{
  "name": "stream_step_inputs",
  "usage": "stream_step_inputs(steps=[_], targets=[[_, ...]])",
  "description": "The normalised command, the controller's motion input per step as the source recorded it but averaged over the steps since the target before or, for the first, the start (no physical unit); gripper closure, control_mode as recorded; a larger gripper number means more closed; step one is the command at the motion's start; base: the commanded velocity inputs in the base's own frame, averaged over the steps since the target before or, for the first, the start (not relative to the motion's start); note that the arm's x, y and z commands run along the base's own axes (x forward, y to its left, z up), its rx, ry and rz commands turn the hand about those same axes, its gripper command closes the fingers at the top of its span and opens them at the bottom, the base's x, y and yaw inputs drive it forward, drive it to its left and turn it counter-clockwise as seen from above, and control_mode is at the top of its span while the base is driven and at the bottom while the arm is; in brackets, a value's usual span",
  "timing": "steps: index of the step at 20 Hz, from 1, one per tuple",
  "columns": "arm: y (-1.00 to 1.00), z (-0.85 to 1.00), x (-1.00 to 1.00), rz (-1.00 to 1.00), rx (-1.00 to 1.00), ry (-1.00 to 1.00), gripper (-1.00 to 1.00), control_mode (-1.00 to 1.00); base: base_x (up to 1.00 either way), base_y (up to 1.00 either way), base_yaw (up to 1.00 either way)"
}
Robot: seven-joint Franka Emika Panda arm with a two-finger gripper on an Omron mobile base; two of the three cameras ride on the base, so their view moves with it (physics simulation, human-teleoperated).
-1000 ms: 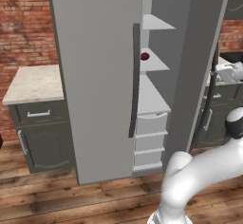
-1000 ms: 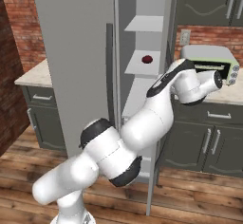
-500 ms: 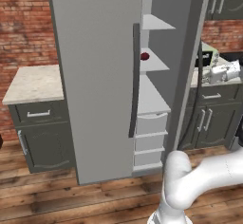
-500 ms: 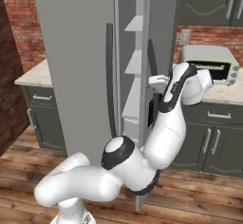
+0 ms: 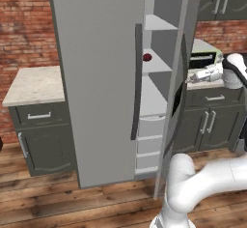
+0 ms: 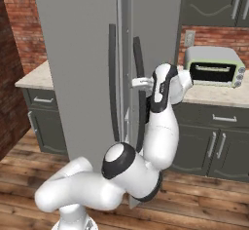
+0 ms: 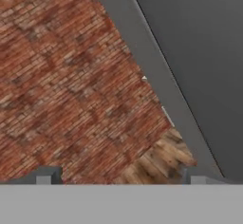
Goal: Pick up the frozen steak from the freezer, place it on any shelf in the fridge, and close the fridge and freezer doors when done.
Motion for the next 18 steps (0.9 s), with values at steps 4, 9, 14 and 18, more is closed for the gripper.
stream_step_inputs(steps=[4,9,14,18], targets=[[1.00,0.04,0.45,-0.08,0.08,-0.11,-1.00,-1.00,0.00,0.00,0.00],[1.00,0.03,0.62,-0.14,0.11,-0.08,-1.00,-1.00,0.00,0.00,0.00],[0.78,0.27,0.86,-0.12,0.19,0.00,-1.00,-1.00,0.00,0.00,0.00],[0.11,0.34,0.78,-0.06,0.01,0.00,-1.00,-1.00,0.00,0.00,0.00]])
